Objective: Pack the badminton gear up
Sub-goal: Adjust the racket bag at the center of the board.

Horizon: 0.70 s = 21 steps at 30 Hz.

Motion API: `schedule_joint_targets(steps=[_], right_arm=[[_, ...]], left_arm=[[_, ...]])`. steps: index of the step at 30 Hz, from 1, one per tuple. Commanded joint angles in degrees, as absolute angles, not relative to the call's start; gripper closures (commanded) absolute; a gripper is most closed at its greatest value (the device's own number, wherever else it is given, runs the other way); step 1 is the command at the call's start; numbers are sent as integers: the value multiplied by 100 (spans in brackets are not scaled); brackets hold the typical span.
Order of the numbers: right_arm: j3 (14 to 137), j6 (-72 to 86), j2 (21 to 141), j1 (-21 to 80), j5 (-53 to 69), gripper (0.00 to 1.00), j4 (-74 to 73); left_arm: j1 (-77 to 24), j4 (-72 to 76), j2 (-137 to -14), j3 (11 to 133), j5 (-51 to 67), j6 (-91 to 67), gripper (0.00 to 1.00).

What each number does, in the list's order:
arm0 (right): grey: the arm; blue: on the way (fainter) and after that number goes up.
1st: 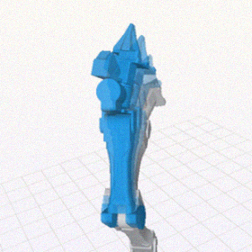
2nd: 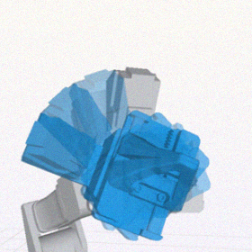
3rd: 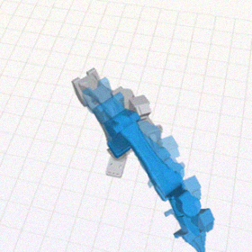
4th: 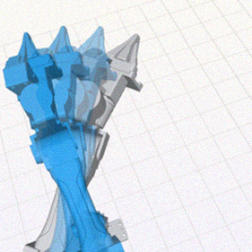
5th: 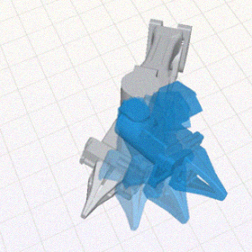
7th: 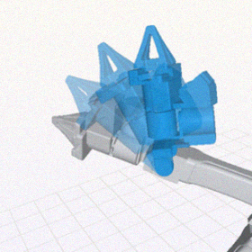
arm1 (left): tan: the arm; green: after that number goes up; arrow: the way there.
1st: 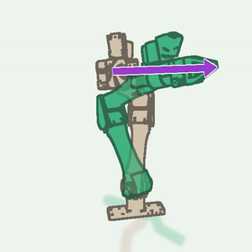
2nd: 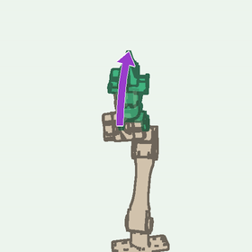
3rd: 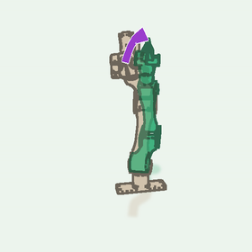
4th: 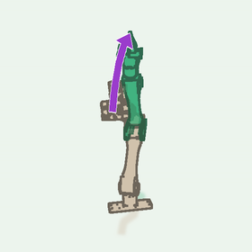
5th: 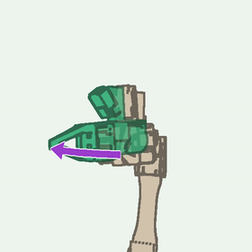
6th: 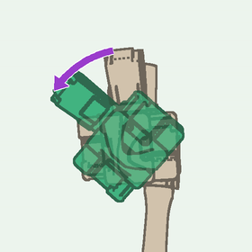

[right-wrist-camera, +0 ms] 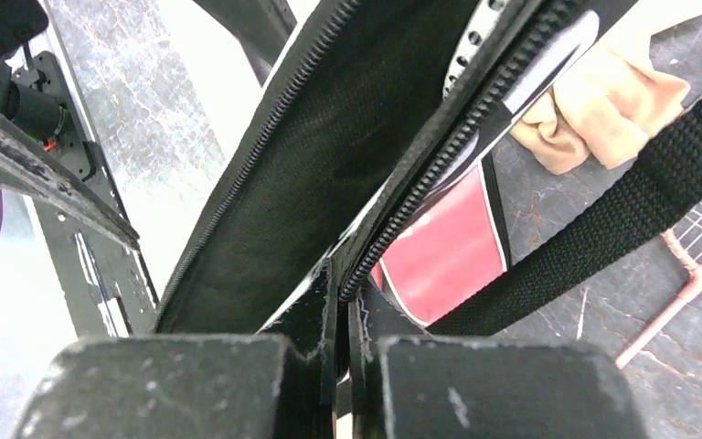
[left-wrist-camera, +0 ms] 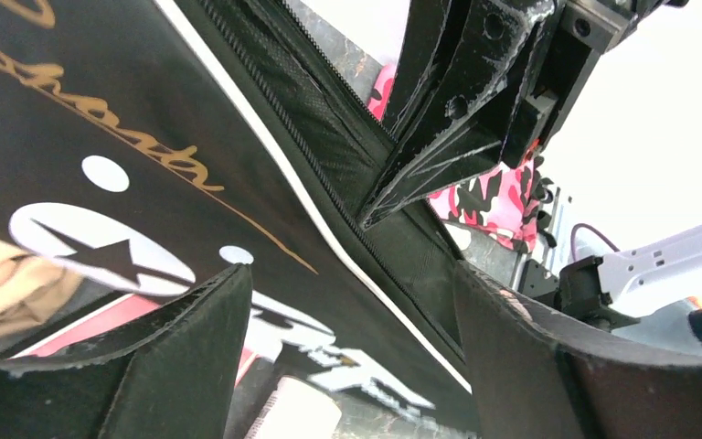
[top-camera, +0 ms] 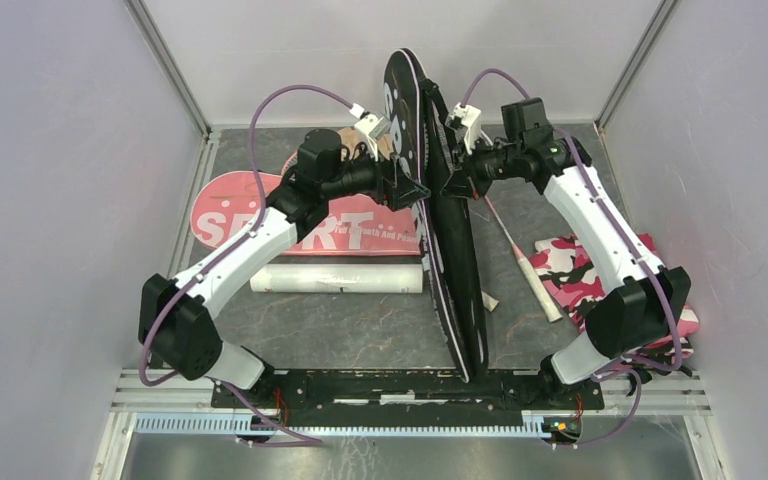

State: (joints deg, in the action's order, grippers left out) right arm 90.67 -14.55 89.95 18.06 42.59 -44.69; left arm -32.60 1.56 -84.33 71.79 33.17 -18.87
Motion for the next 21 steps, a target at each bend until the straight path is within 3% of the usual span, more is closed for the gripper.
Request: schedule_joint_targets(steps=[1, 12, 21], right_arm=[[9871, -2284, 8864, 1767, 4457, 100, -4993], [10822, -3482, 9347, 1766, 4236, 100, -6627], [10933, -4045, 9736, 1767, 4394, 100, -7191]], left_arm=[[-3271, -287, -8004, 7660, 3512, -746, 12], [-3269, -2501, -7533, 8235, 3555, 2548, 5], [-3270, -5232, -7635, 9236, 3671, 6292, 0]])
